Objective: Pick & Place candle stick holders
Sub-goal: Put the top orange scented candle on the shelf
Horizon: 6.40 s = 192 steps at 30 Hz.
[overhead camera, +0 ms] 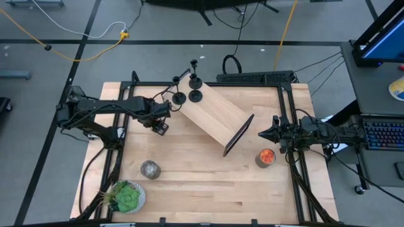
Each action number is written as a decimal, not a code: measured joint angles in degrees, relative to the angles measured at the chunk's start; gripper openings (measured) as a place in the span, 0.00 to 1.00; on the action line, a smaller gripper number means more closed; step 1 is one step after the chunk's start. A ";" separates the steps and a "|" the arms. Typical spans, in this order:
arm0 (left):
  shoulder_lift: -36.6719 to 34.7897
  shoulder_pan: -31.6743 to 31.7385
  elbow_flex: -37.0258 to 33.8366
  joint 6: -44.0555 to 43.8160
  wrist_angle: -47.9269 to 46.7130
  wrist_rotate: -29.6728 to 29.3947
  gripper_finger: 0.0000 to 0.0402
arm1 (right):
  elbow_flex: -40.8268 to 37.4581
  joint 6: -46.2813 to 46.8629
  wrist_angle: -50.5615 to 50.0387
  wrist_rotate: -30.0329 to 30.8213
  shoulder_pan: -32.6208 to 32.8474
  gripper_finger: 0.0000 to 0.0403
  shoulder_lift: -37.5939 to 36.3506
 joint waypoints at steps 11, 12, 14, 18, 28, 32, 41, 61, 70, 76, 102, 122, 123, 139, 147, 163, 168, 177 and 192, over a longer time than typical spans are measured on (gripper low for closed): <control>-0.10 -0.91 -6.13 0.72 8.08 -1.71 0.54 | 0.00 0.02 0.00 0.00 -0.01 0.00 0.00; -0.26 -1.03 -6.95 0.40 8.53 -2.09 0.54 | 0.00 0.04 0.00 0.02 -0.02 0.00 0.00; -0.32 -1.52 -7.84 -0.61 9.11 -2.40 0.54 | 0.00 0.33 0.00 0.00 -0.01 0.00 0.00; -0.17 -2.80 -7.74 -1.78 8.58 -3.46 0.46 | 0.00 0.39 0.00 0.04 -0.01 0.00 0.00; -0.14 -6.39 -7.74 -2.76 9.62 -1.94 0.03 | 0.00 0.21 0.00 2.98 -0.01 0.00 0.00; -0.06 -7.86 -7.85 -3.07 9.69 -1.22 0.02 | 0.00 0.21 0.00 2.97 -0.01 0.00 0.00; -0.28 -10.26 -4.54 -4.58 9.58 1.57 0.01 | 0.00 0.21 0.00 2.99 0.00 0.00 0.00; -0.42 -15.30 13.11 -1.35 9.95 9.43 0.00 | 0.00 -0.54 -0.01 2.97 -0.02 0.00 0.00; 1.81 -20.88 20.25 -4.79 15.75 8.79 0.00 | 0.00 -1.93 0.00 2.97 -0.01 0.00 0.00; 6.65 -25.38 26.39 -7.18 16.64 7.98 0.00 | -0.02 -1.94 0.00 2.97 -0.02 0.00 -0.01; 30.28 -23.85 67.28 -5.73 3.17 -3.83 0.00 | -0.02 -1.95 -0.14 2.71 -0.02 0.00 -0.01; 34.18 -18.52 70.12 -3.72 1.20 -8.06 0.00 | -0.02 -4.93 -1.33 2.93 -0.02 0.00 -0.02; 34.43 -18.09 70.12 -3.69 1.10 -8.25 0.00 | -0.02 -5.31 -1.34 2.93 -0.01 0.00 0.00; 35.73 -13.75 70.07 -2.68 -2.68 -4.16 0.00 | -0.02 -6.04 -1.33 2.97 -0.02 0.00 0.00; 35.71 -12.18 70.07 -1.76 -3.52 -3.66 0.00 | -0.02 -6.04 -1.33 2.97 -0.02 0.00 -0.01; 37.02 -11.50 69.88 0.62 -5.07 -1.69 0.00 | -0.02 -7.35 -1.33 3.02 0.00 0.00 0.00; 37.46 -11.31 69.90 0.89 -4.78 -0.67 0.00 | -0.02 -7.35 -1.32 2.99 -0.02 0.00 0.00; 37.57 -11.04 69.92 1.28 -4.43 -1.16 0.02 | -0.02 -7.35 -1.33 2.99 0.00 0.00 0.00; 37.64 -10.58 69.92 2.17 -4.50 -0.99 0.05 | -0.02 -7.35 -1.33 2.97 -0.01 0.00 0.00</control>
